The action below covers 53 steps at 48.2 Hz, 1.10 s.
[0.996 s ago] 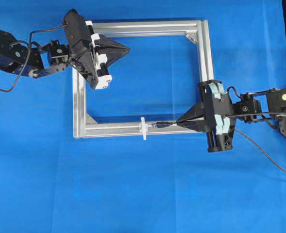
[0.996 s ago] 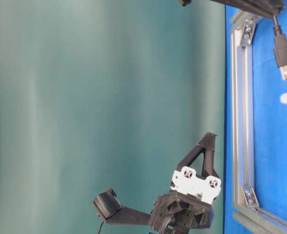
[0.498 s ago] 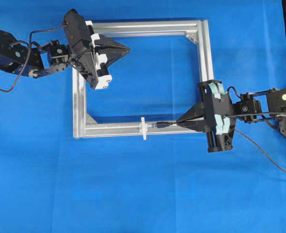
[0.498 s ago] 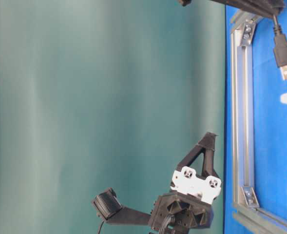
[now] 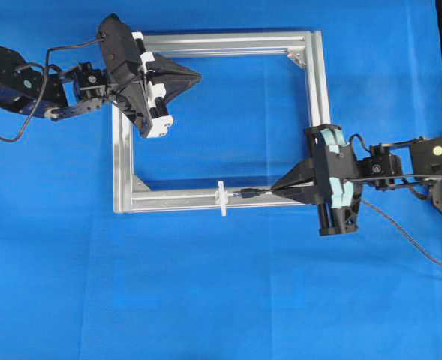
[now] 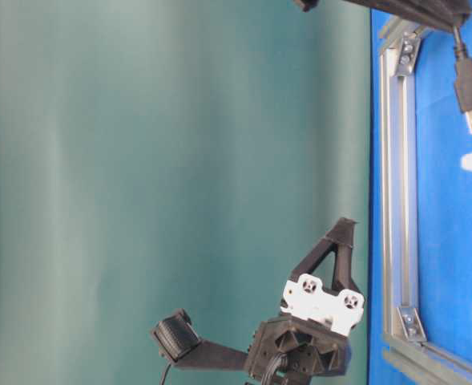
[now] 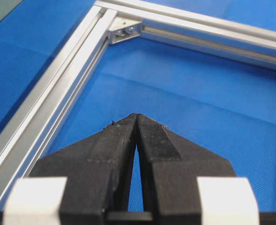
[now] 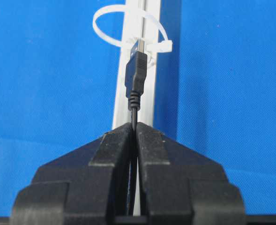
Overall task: Insert the wire through the string loop located in the center.
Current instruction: 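Push the USB plug leftward through the white zip-tie loop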
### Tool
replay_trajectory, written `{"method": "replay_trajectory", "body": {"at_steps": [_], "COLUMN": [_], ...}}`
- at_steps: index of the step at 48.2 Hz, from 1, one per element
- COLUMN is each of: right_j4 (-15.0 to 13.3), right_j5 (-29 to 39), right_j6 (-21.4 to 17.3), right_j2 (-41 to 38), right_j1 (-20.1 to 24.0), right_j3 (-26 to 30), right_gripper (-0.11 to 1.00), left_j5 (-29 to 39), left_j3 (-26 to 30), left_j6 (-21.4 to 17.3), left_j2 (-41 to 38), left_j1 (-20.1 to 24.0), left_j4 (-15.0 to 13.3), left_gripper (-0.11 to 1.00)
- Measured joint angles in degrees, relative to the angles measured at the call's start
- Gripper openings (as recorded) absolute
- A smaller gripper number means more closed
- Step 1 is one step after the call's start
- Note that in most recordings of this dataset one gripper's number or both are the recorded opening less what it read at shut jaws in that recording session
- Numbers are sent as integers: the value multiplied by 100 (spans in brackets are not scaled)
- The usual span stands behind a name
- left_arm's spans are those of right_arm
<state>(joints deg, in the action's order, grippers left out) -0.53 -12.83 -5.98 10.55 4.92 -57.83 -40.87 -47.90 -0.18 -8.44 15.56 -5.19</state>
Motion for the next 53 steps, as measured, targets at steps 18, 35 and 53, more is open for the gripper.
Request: {"method": "replay_trajectory", "body": {"at_steps": [18,35,53], "right_j4": [0,0,0], "right_j5": [-369,-431,-448], "right_j6": [0,0,0], "right_j2": [-738,-1310,-1371], "right_j1": [0,0,0], "right_j3": [492,1134,1204], "right_gripper": [-2,-2,-2], "left_j5": [0,0,0], "left_j3": [0,0,0], "left_j6": [9,0,9], "left_j2": [0,0,0], "left_j1": [0,0,0], "left_j4": [9,9,9], "left_gripper": [0,0,0]}}
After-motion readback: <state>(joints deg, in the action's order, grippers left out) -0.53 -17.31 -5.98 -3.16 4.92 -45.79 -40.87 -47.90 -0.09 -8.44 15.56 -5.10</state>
